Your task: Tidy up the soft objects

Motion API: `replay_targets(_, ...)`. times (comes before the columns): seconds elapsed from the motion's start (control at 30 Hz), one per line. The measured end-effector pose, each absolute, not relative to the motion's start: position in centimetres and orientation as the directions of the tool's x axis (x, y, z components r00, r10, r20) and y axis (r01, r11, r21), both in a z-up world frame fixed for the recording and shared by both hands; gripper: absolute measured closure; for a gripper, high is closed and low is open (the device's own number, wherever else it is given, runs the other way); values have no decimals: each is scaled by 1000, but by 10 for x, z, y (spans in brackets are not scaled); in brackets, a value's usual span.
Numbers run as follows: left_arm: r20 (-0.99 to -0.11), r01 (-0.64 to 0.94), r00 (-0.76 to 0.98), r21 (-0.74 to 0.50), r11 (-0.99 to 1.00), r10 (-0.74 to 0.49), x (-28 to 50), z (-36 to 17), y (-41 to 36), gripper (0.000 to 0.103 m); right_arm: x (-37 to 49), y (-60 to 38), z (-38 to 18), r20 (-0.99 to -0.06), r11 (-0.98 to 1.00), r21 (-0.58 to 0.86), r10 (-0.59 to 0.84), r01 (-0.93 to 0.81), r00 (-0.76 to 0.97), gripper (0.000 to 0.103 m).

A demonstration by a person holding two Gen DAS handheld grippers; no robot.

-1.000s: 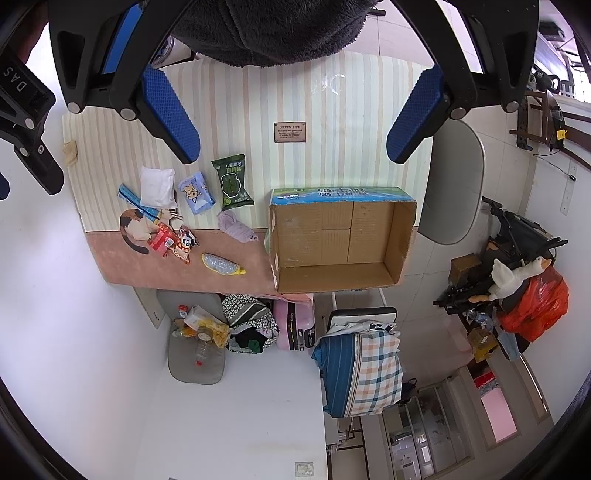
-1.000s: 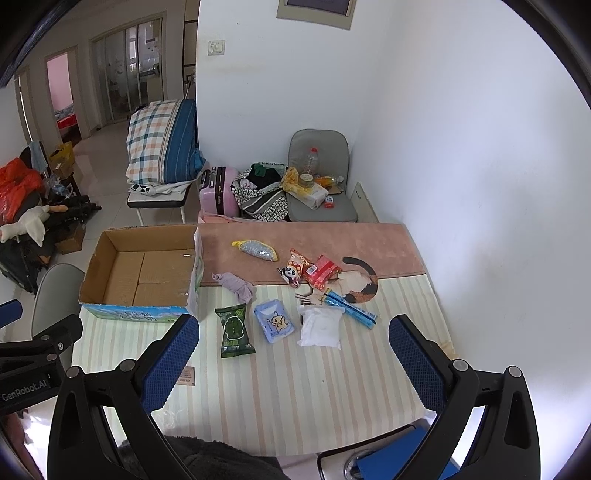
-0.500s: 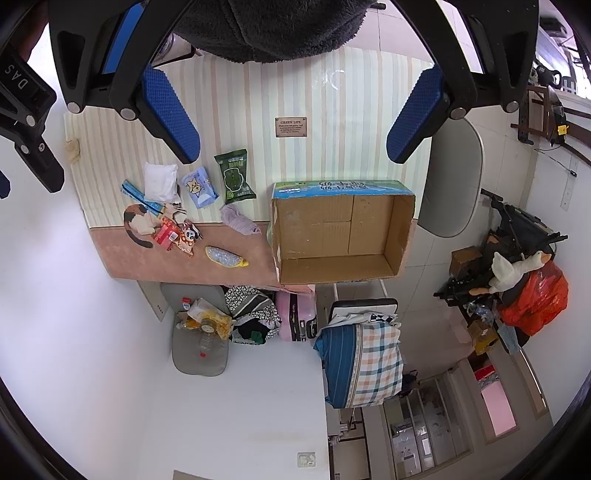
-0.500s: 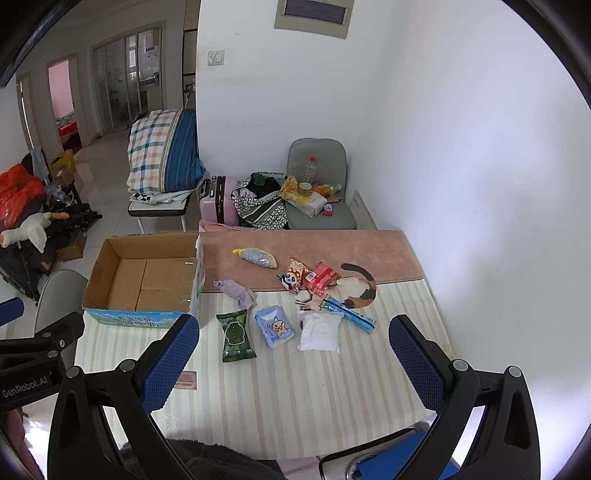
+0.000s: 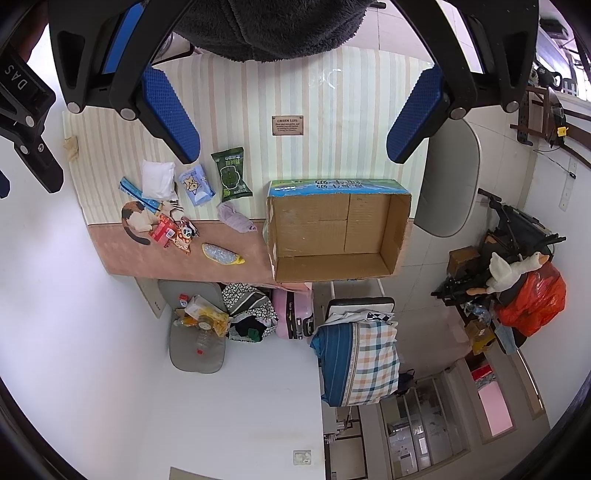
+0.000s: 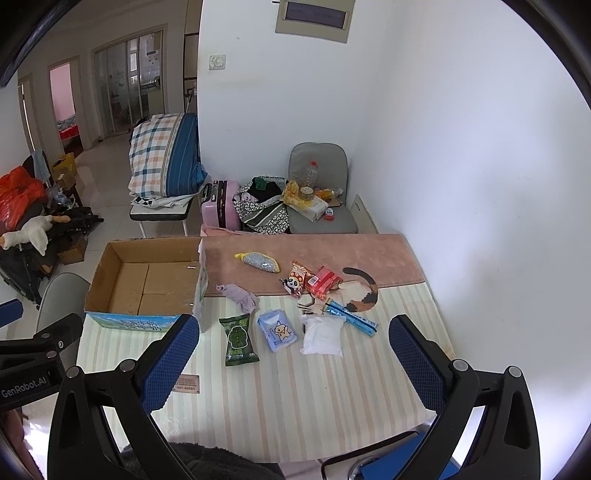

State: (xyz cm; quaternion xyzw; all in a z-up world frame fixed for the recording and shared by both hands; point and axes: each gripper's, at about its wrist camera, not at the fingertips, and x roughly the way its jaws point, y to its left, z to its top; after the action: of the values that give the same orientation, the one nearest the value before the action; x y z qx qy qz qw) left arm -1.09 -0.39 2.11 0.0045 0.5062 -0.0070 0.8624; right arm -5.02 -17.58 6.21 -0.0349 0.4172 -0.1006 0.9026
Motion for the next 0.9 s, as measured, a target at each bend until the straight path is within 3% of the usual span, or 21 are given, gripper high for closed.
replay_targets(0.9,-879,21,475,-35,999,-41,4,13,-4,0,-40,-179,52,-758,981,-102,-183,163,626,0)
